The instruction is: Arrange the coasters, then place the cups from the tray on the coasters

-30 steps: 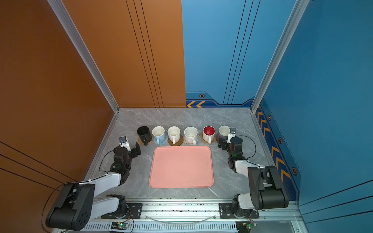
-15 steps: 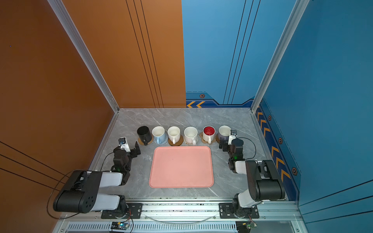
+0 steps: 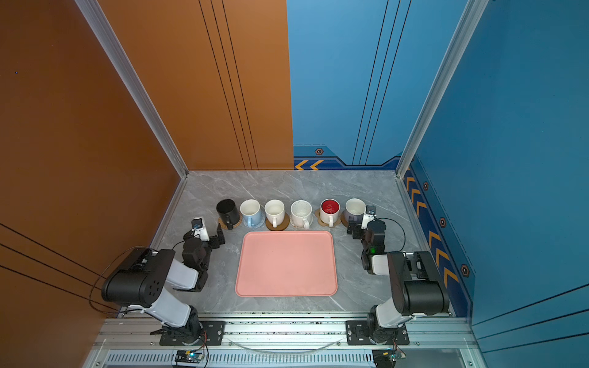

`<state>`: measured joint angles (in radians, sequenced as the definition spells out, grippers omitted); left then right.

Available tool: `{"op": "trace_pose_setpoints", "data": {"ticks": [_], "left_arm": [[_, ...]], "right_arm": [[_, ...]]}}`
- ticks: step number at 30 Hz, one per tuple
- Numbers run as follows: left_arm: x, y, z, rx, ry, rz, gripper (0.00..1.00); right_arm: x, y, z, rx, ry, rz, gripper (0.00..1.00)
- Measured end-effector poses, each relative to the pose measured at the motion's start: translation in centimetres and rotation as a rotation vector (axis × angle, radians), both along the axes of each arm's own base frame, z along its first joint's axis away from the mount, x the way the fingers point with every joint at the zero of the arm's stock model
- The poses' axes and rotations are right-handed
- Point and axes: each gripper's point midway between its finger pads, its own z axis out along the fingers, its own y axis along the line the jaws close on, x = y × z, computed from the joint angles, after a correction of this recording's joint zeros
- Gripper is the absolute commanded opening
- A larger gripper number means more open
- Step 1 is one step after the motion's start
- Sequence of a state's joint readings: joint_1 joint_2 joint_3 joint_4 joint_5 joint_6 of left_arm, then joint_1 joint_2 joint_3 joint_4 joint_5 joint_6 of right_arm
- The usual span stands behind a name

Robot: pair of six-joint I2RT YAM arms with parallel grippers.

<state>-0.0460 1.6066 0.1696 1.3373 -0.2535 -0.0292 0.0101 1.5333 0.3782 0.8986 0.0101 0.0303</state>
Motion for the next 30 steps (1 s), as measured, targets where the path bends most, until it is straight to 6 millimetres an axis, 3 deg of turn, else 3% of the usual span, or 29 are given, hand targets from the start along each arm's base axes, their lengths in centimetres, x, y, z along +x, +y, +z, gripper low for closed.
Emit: {"op": "trace_pose_setpoints", "data": {"ticks": [7,13,30], "left_arm": [[0.1,0.8,0.0,-0.002,0.010,0.041,0.98],[1.5,1.1,0.5,-0.005,0.025,0.058,0.98],[2.3,1.0,-0.9,0.001,0.123,0.053,0.98]], "right_arm": [[0.0,0.0,0.0,0.011,0.000,-0.005,1.00],[0.0,0.0,0.0,0.014,-0.001,-0.006,1.00],[0.0,0.0,0.0,0.014,-0.001,-0.006,1.00]]}}
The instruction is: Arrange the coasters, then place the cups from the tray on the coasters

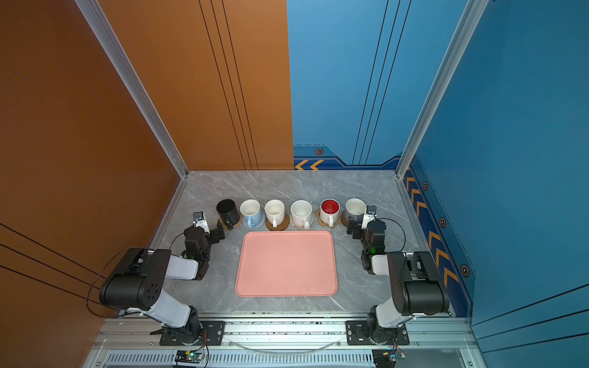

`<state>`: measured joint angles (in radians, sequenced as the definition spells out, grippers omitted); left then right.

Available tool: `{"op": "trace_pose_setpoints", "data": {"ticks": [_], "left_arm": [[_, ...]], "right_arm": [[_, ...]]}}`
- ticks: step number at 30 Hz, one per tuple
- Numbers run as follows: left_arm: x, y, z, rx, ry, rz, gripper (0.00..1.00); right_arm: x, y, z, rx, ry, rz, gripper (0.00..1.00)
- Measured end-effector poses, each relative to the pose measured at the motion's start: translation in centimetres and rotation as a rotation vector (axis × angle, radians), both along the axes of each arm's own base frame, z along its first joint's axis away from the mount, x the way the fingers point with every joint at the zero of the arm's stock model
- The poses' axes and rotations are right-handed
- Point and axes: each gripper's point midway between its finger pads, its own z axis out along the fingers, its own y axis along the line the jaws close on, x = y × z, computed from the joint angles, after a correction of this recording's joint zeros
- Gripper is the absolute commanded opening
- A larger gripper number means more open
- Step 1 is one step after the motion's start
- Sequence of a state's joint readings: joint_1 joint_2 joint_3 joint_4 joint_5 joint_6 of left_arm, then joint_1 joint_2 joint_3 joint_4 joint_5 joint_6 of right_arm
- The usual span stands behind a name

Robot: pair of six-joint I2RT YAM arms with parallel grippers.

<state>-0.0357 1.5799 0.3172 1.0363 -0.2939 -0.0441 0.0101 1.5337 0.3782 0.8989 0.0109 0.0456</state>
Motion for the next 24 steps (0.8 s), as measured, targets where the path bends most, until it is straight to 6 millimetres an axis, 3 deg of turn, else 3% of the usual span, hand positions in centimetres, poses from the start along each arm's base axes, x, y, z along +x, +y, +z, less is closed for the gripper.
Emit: {"op": "trace_pose_setpoints", "data": {"ticks": [24], "left_arm": [[0.33,-0.39,-0.49,0.015,0.041,-0.022,0.98]], "right_arm": [[0.00,0.00,0.00,0.003,0.000,-0.001,1.00]]}}
